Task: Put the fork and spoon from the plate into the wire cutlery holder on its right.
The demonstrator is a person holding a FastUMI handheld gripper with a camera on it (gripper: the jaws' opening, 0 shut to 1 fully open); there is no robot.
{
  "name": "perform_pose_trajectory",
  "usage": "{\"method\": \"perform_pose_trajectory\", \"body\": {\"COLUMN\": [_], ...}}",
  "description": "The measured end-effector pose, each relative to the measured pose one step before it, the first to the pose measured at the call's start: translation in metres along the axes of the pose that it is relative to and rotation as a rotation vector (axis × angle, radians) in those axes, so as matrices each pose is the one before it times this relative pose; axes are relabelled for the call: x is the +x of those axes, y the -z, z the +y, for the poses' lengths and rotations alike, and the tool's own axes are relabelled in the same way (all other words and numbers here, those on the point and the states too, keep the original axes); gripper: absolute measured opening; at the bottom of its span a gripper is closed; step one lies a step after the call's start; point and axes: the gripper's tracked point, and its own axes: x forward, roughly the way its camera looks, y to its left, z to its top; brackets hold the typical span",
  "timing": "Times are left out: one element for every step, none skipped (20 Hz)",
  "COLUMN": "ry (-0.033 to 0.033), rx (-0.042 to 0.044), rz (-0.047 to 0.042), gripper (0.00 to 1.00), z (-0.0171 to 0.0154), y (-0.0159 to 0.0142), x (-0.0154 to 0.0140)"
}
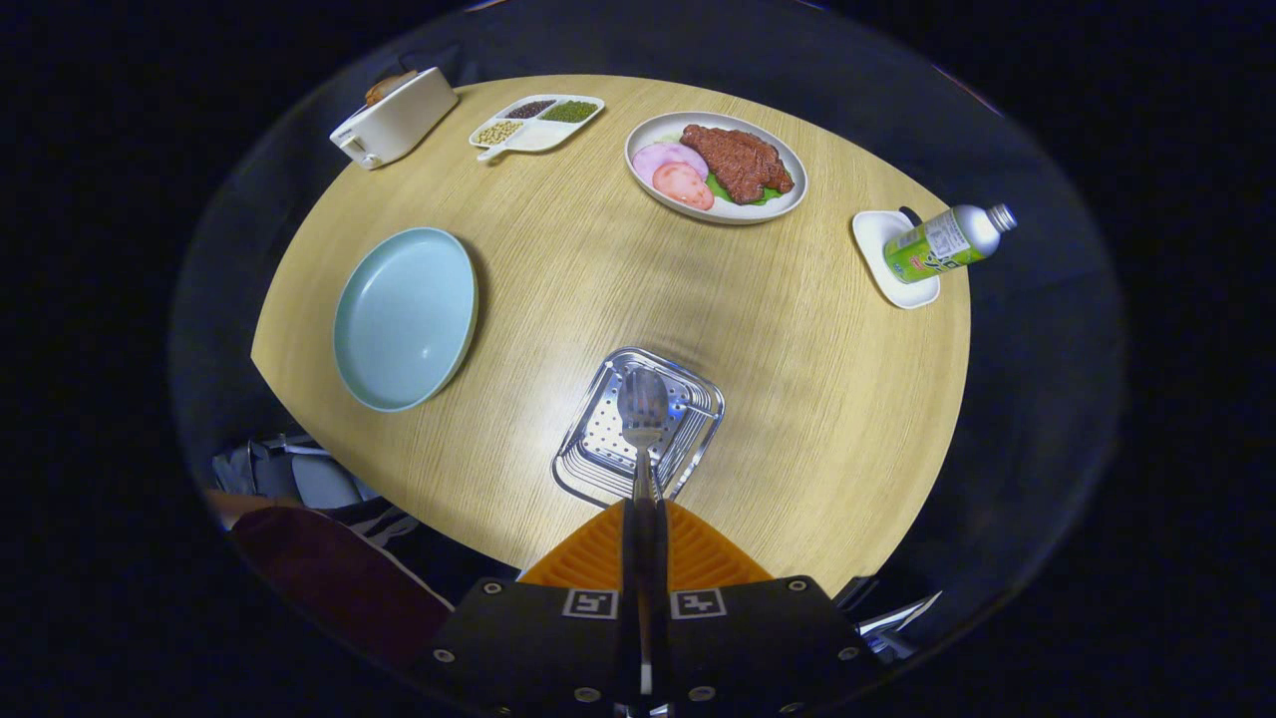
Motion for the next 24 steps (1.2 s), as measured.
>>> {"method": "perform_pose_trajectory", "body": {"ry": [-0.00115,-0.00019,0.00167,-0.0002,-0.00915,-0.00271,-0.00126,0.00376,0.0013,0.00044,0.00726,0.00943,0.0099,0.00416,-0.00527,-0.01027,-0.00969,-0.00255,-0.00766,-0.00648,-0.00395,-0.00787,-0.0063,-0.01024], "rx": [-0.00028,-0.00317,-0.00231,0.00431,-0.00527,-0.00698,-0.01067,-0.00668,0.00485,0.0049,-0.00322,-0.00788,-0.00987,-0.00686,0.00292,0.00978,0.01062,0.01117,0.0148,0.0257,0.03151,0.03297,0.03711,0.03964], "rz": [0.00405,0.00999,0.00518,0.00749,0.00435,0.00942,0.01798,0.00197,-0.00266,-0.00606,-0.00213,0.0042,0.00166,-0.00384,-0.00455,-0.01099,-0.01797,-0.02041,-0.02713,-0.03309,-0.04841,-0.05382,-0.06909,-0.06926], "gripper": [0.05,0.05,0.05,0.04,0.05,0.05,0.05,0.05,0.05,0.05,0.05,0.05,0.05,0.05,0.06,0.09,0.11,0.14,0.16,0.25,0.3,0.37,0.41,0.49], "z": [0.00125,0.00071,-0.00008,0.00157,0.0024,0.00059,0.00097,-0.00166,0.00027,0.00087,-0.00112,-0.0007,-0.00014,0.00061,0.00208,0.00229,0.00207,0.00043,-0.00023,0.00067,-0.00016,0.00073,0.00043,0.00112], "y": [-0.00094,0.00182,0.00099,0.00256,0.00125,0.00317,0.00435,-0.00012,-0.00216,-0.00319,-0.00294,0.00019,-0.00092,-0.00205,-0.00278,-0.00129,-0.00438,-0.00101,-0.00444,-0.00274,-0.00697,-0.00674,-0.01083,-0.00916], "x": [0.00182,0.00251,0.00066,0.0002,-0.00119,0.00004,0.00057,0.00122,-0.00049,0.00194,0.00145,0.0022,0.00195,0.00157,0.00072,-0.00089,-0.00283,-0.00151,-0.00391,-0.00493,-0.00633,-0.0066,-0.0083,-0.00866]}}
